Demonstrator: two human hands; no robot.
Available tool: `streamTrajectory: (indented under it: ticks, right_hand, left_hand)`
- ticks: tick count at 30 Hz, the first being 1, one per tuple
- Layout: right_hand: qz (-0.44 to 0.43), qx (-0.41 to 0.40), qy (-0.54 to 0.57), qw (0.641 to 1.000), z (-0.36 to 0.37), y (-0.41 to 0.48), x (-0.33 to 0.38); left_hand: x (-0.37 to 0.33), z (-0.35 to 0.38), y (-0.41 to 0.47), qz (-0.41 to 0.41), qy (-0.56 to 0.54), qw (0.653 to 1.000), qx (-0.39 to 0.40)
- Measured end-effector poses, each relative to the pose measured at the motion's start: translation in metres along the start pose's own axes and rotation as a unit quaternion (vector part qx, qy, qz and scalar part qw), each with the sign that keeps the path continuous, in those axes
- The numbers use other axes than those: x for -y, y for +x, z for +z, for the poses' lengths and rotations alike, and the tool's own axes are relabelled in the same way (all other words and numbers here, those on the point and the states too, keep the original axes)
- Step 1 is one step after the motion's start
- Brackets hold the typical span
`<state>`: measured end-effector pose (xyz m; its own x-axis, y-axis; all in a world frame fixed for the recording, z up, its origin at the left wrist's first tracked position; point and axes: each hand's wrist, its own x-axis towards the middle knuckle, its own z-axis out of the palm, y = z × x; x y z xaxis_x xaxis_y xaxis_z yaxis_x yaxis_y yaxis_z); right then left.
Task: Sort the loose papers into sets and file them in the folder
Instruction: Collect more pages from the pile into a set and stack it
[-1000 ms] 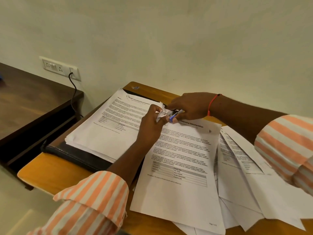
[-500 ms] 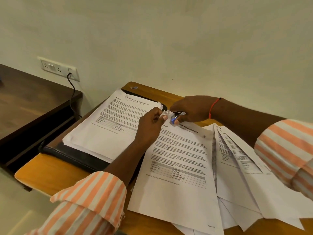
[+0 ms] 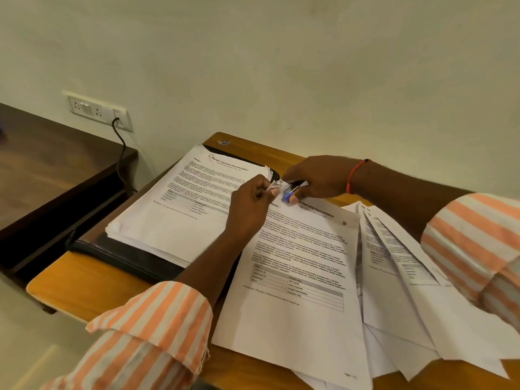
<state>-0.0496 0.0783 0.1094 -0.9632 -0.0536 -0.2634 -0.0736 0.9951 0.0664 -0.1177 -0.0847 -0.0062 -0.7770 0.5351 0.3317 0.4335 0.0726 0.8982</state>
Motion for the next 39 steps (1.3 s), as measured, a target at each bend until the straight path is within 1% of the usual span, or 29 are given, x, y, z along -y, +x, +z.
streamTrajectory:
  ticks: [6, 13, 15, 18, 19, 21, 24, 27, 29, 33, 39]
  right_hand:
    - [0.014, 0.004, -0.009, 1.000, -0.002, 0.001, 0.001]
    - [0.011, -0.001, -0.001, 1.000, 0.004, -0.003, -0.001]
    - [0.027, -0.014, 0.045, 0.999, 0.009, -0.009, -0.008]
    - [0.072, -0.068, 0.145, 0.984, 0.022, -0.021, -0.025]
    - [0.091, -0.079, 0.157, 0.980, 0.027, -0.024, -0.031]
    - [0.118, -0.092, 0.145, 0.978, 0.035, -0.030, -0.038]
    - [0.157, -0.117, 0.142, 0.970, 0.049, -0.025, -0.038]
    - [0.203, -0.152, 0.177, 0.951, 0.063, -0.009, -0.039]
    - [0.225, -0.173, 0.183, 0.941, 0.071, 0.008, -0.040]
    - [0.241, -0.208, 0.161, 0.934, 0.073, 0.047, -0.043]
    - [0.275, -0.202, 0.083, 0.936, 0.074, 0.125, -0.069]
  left_hand:
    - [-0.004, -0.001, -0.001, 0.003, -0.004, 1.000, -0.002]
    - [-0.003, -0.001, -0.001, -0.015, -0.006, 1.000, 0.005]
    - [-0.005, -0.001, -0.002, -0.030, -0.005, 1.000, 0.005]
    - [-0.008, -0.005, -0.003, -0.045, -0.020, 0.999, 0.010]
    - [-0.008, -0.005, -0.004, -0.048, -0.022, 0.998, 0.018]
    - [-0.010, -0.005, -0.006, -0.057, -0.028, 0.998, 0.030]
    - [-0.011, -0.007, -0.005, -0.080, -0.050, 0.995, 0.024]
    - [-0.013, -0.011, -0.002, -0.097, -0.057, 0.994, 0.013]
    - [-0.014, -0.015, 0.002, -0.088, -0.030, 0.996, 0.001]
    - [-0.009, -0.027, 0.011, -0.095, 0.012, 0.995, -0.030]
    - [0.004, -0.024, 0.011, -0.126, 0.057, 0.990, -0.033]
